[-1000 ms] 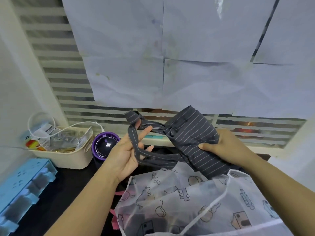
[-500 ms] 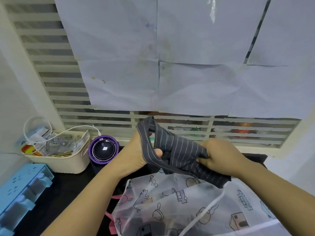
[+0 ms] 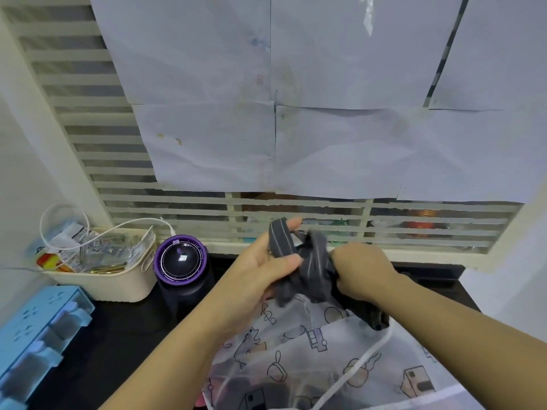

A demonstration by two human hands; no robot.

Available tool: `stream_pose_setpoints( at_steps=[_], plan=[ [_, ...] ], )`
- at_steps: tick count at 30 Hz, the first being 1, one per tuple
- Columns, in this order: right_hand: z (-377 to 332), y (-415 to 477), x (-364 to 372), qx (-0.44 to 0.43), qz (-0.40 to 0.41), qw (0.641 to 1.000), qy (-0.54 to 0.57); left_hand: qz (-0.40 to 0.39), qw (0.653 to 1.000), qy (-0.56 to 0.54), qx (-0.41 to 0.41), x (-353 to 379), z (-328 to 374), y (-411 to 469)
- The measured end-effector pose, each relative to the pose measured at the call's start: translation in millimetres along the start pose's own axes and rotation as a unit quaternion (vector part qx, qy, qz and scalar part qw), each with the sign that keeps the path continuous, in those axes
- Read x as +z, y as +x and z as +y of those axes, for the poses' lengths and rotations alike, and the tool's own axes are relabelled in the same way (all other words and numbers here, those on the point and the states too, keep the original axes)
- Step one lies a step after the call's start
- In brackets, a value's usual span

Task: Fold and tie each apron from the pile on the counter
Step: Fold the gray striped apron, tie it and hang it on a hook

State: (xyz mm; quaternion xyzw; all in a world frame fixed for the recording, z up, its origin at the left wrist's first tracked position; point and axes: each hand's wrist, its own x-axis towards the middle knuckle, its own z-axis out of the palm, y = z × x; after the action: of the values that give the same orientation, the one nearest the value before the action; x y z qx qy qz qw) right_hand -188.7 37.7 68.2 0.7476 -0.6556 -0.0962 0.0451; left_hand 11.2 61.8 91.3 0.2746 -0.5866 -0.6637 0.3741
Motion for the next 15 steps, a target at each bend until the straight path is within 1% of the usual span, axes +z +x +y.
stream_pose_setpoints(
  at_steps=[2,4,6,9,11,13,15],
  plan=[
    [6.6,5.0,2.7,0.021,0.011,1.000,0.013,0.036,0.998,0.053,0.009,-5.7,-4.3,-1.7],
    [11.4,8.8,3.3,0.043,0.022,0.999,0.021,0.095,0.994,0.052,0.016,-9.6,-7.2,-1.4],
    [15.9,13.7,3.0,0.065,0.034,0.997,0.028,0.136,0.990,0.021,0.033,-12.1,-8.9,-1.2],
    [23.5,19.5,2.1,0.091,0.059,0.993,0.036,0.164,0.985,-0.009,0.043,-15.8,-8.8,-3.4],
    [28.1,21.4,2.7,0.105,0.075,0.991,0.045,0.181,0.983,-0.004,0.041,-19.7,-8.3,-5.0],
    [32.7,22.1,4.9,0.116,0.084,0.988,0.050,0.174,0.984,0.021,0.013,-24.7,-5.7,-6.8],
    [37.6,22.8,7.8,0.127,0.094,0.985,0.063,0.165,0.982,0.084,-0.021,-30.5,-2.8,-7.7]
  ],
)
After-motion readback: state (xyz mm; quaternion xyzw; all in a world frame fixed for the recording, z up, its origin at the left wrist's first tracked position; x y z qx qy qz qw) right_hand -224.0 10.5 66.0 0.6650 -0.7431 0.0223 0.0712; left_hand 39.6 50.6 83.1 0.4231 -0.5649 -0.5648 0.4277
